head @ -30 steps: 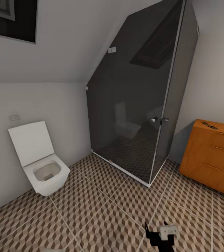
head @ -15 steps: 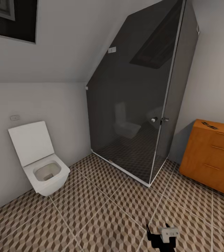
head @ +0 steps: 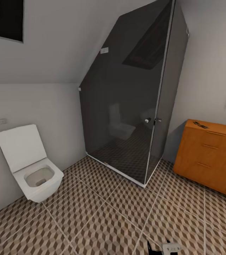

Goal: Take the four mousetraps from the cabinet in the bathroom and place them on the bathroom floor. Make sure all four end up on the same floor surface, and ensure that at least two of them are either under or directly next to the same bathroom sink.

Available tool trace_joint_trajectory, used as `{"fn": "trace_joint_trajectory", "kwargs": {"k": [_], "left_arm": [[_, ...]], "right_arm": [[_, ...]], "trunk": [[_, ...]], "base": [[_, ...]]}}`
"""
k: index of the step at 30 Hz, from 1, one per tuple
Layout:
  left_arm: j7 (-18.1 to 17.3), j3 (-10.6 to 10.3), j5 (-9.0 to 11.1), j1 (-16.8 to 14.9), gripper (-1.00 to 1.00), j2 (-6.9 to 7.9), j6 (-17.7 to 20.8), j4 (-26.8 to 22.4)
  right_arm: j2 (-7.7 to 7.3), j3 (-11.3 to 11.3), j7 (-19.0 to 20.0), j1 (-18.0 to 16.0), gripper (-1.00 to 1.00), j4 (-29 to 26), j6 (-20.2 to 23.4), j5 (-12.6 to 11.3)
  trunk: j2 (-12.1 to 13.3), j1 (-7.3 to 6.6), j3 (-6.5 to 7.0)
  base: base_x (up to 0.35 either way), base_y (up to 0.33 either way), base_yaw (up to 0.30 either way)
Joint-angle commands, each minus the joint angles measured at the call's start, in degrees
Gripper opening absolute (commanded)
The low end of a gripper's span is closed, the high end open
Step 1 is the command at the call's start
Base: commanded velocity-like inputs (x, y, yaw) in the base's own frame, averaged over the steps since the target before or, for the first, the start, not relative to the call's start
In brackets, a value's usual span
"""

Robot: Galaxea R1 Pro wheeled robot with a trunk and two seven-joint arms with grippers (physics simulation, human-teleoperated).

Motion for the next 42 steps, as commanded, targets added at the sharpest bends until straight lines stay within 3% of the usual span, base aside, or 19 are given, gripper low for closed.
{"fn": "trace_joint_trajectory", "kwargs": {"k": [1,42], "left_arm": [[0.0,0.1,0.0,0.0,1.0,0.01,-0.3,0.7],[-0.1,0.1,0.1,0.0,1.0,-0.77,-0.4,3.6]], "right_arm": [[0.05,0.1,-0.4,-0.1,1.0,0.4,-0.1,0.5],[0.08,0.1,-0.4,-0.1,1.0,1.3,-0.3,0.5]], "trunk": [[0.0,0.0,-0.06],[0.0,0.0,-0.1]], "base": [[0.0,0.0,-0.276],[0.005,-0.004,-0.276]]}}
